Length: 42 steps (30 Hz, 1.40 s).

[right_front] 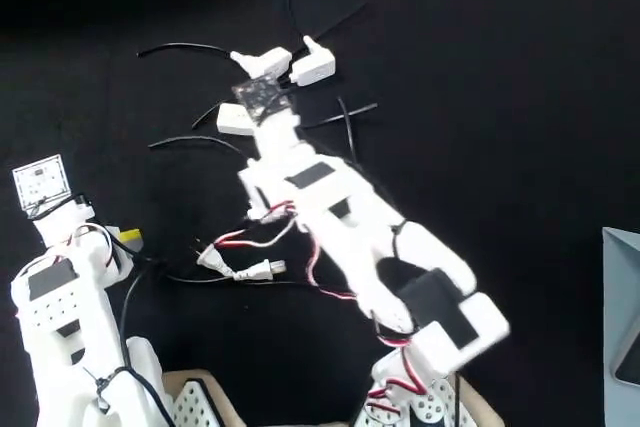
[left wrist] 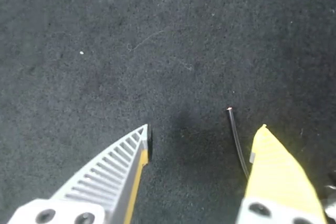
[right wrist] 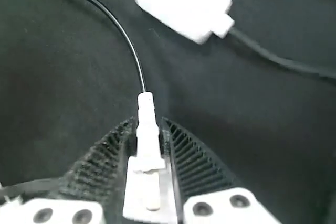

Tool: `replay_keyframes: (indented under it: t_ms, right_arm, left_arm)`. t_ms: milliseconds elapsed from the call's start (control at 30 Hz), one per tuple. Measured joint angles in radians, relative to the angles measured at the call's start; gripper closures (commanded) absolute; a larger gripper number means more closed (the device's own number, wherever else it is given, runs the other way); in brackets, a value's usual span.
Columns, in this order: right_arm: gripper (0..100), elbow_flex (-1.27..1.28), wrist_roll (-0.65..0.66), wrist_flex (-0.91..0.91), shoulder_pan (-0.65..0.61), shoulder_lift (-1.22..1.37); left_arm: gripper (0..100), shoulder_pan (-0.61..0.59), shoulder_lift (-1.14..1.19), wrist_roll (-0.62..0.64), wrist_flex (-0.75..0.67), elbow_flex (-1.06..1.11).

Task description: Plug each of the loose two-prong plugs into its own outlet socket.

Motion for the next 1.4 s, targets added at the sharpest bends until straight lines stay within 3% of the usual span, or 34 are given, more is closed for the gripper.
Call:
replay_keyframes:
  t_ms: [433,600,967,1100,1233,1400]
  right_arm:
    - [98.7,0.249,0.009,0.097,-0.035,-0.503]
    - [98.6,0.305,0.009,0.104,-0.04,-0.58]
    - [98.3,0.324,0.009,0.269,-0.04,-0.384]
    - [96.7,0.198,0.009,0.387,-0.04,-0.23]
    - [86.7,0.063,0.011,0.514,-0.04,-0.106]
    - [90.0,-0.015,0.028,0.626,-0.04,-0.066]
  left_arm:
    - [69,0.003,0.0,0.0,0.0,0.0]
    - [69,0.08,0.0,0.0,0.0,0.0]
    - [69,0.072,0.0,0.0,0.0,0.0]
    - [69,0.072,0.0,0.0,0.0,0.0]
    - [69,0.072,0.0,0.0,0.0,0.0]
    - [69,0.072,0.0,0.0,0.0,0.0]
